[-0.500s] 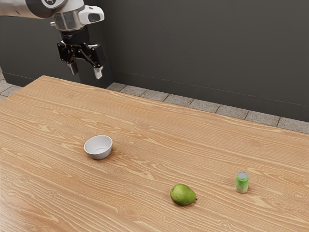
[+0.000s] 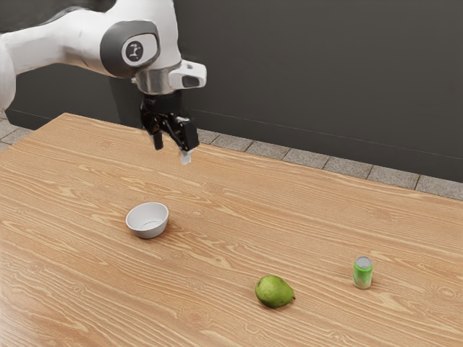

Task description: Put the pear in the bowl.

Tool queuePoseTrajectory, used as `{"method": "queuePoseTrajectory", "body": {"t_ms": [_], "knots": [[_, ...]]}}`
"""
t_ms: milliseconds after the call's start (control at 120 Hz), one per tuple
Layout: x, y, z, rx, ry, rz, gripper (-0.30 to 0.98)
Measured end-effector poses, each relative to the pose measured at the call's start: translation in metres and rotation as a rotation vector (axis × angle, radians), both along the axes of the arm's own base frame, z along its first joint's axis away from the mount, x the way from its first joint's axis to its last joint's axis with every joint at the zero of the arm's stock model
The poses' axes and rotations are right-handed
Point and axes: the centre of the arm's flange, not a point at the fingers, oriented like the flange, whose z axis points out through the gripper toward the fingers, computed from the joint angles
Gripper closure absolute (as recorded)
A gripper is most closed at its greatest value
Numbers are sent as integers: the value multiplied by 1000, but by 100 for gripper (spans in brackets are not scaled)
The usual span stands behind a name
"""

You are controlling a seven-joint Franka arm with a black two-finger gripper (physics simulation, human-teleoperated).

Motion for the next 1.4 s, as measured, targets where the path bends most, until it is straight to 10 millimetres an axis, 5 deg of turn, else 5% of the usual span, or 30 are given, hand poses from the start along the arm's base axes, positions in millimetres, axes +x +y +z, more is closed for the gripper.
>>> {"method": "queuePoseTrajectory", "body": {"t_ms": [108,358,475,667,742,950,1400], "knots": [[-10,-79,-73,-6,47,-219,0],[-7,-90,-188,-39,48,-387,0],[-15,-104,-201,-53,25,-464,0],[-44,-175,-194,-101,-19,-616,0],[-46,-188,-207,-136,-16,-615,0],[-34,-195,-252,-208,-20,-569,0],[-18,-183,-287,-223,-54,-524,0]]}}
